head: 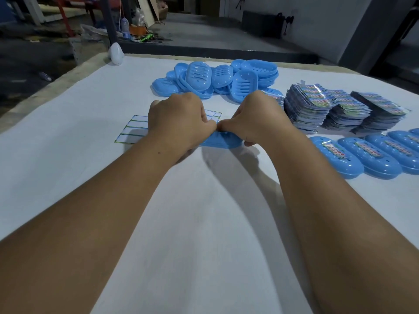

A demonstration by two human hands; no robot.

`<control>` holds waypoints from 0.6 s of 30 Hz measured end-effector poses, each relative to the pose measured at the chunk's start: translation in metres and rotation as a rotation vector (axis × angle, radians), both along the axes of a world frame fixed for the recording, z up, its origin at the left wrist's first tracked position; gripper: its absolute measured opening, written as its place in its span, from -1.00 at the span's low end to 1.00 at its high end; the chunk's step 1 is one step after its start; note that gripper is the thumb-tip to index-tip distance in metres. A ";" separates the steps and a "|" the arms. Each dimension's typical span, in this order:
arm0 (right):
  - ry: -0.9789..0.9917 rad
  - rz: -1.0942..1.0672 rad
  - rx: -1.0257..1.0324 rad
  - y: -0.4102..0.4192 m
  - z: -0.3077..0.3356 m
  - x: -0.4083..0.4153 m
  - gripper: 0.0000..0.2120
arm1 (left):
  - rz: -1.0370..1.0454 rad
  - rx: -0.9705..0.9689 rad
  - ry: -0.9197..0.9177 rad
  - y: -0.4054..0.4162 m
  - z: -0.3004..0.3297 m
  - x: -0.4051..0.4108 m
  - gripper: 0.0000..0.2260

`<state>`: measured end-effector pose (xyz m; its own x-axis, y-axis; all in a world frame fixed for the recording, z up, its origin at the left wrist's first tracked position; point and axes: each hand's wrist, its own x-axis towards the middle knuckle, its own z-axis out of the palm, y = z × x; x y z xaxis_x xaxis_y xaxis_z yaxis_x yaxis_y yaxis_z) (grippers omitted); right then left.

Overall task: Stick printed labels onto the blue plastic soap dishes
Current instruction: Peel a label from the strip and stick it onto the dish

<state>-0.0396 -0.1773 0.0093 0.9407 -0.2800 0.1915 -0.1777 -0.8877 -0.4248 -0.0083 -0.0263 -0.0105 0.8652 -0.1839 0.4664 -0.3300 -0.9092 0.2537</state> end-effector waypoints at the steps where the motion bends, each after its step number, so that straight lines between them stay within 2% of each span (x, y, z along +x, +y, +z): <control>1: -0.002 -0.002 -0.028 0.000 0.001 0.000 -0.59 | -0.004 0.025 -0.040 0.000 0.000 0.000 -0.74; 4: 0.009 -0.009 -0.022 0.000 0.002 -0.001 -0.53 | 0.001 0.061 -0.093 0.001 0.000 0.000 -0.72; 9: 0.037 -0.017 0.077 -0.002 0.003 -0.004 -0.48 | 0.009 0.005 -0.029 0.004 0.002 -0.001 -0.69; 14: -0.151 -0.039 0.220 -0.009 0.001 -0.001 -0.73 | 0.057 -0.184 -0.032 0.016 0.001 0.001 -0.76; 16: -0.222 -0.008 0.220 -0.010 0.000 0.001 -0.87 | 0.071 -0.202 -0.071 0.023 0.001 0.002 -0.74; 18: -0.242 0.067 0.208 -0.006 -0.001 0.000 -0.90 | 0.082 -0.158 -0.090 0.028 0.000 0.001 -0.73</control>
